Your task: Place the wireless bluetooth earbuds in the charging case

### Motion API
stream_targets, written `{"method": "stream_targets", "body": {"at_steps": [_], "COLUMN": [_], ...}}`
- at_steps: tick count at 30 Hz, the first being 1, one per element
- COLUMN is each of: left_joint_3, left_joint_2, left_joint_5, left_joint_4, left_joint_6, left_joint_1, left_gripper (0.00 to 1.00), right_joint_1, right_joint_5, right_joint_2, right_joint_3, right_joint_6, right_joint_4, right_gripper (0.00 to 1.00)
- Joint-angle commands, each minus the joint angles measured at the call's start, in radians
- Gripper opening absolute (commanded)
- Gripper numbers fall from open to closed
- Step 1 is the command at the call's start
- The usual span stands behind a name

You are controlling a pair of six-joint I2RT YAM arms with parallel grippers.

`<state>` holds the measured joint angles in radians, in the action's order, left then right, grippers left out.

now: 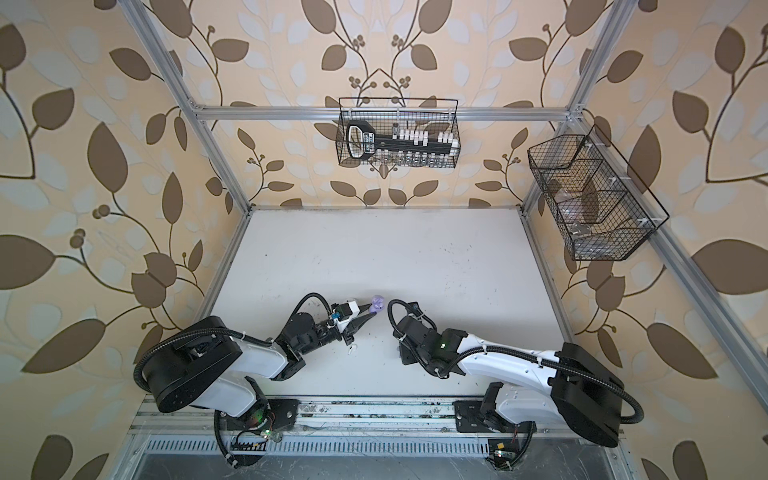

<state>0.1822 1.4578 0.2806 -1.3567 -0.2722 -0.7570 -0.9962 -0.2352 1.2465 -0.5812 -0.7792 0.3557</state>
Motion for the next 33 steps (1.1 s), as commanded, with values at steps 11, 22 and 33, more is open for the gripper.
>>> {"method": "stream_targets", "body": {"at_steps": [11, 22, 33], "left_joint_3": [-0.052, -0.057, -0.050], "left_joint_2": [-0.146, -0.135, -0.109], "left_joint_5": [0.018, 0.049, 0.057], "left_joint_4": [-0.066, -0.067, -0.067], "left_joint_6": [0.065, 0.080, 0.082], "left_joint_1": [0.030, 0.031, 0.031], "left_gripper": [0.00, 0.00, 0.00], "right_joint_1": [-0.009, -0.012, -0.020], "right_joint_5": [0.020, 0.020, 0.023], "right_joint_2": [0.094, 0.109, 0.120], "right_joint_3": [-0.073, -0.083, -0.093], "right_joint_6": [0.031, 0.037, 0.039], "right_joint_4": [-0.027, -0.015, 0.028], "right_gripper": [0.44, 0.44, 0.44]}}
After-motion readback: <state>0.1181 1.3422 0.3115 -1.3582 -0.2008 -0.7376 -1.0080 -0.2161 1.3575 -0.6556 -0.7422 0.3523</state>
